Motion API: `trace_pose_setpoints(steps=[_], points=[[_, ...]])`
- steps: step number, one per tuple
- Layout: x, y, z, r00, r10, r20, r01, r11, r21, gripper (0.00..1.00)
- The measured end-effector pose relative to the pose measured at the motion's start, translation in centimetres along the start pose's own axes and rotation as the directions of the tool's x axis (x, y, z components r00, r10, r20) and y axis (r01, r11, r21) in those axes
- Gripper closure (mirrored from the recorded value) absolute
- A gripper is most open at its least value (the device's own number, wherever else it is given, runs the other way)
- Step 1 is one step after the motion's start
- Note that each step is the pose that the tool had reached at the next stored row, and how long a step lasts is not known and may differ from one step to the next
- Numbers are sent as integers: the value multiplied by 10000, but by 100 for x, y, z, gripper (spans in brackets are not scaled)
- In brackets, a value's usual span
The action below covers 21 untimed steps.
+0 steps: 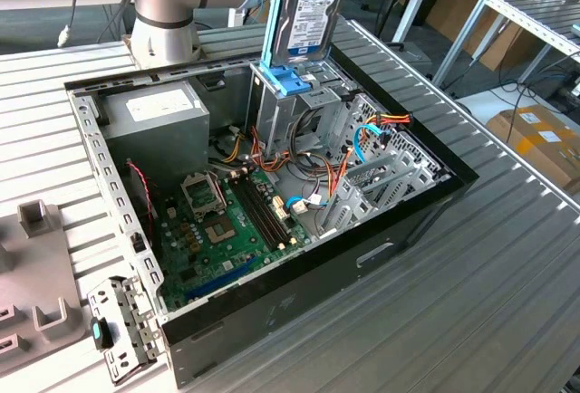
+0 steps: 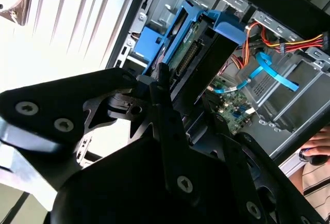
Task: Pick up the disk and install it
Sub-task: 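Pick up the disk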
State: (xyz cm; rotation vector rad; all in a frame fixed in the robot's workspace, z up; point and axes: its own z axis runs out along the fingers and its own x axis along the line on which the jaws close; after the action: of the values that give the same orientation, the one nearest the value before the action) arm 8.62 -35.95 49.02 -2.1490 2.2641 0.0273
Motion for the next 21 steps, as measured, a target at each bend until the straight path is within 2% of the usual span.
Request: trace_pose_setpoints(steps=[3,10,16,19,21], points=[[-6,-108,1,10000,-1,1,1,10000,1,65],[7,-112,-1,10000,0,-1,0,10000,0,65],[155,-120,-4,10000,0,0,0,10000,0,65],[297,-127,-8,10000,0,0,0,10000,0,65],[350,-130,-9,10000,0,0,0,10000,0,65]])
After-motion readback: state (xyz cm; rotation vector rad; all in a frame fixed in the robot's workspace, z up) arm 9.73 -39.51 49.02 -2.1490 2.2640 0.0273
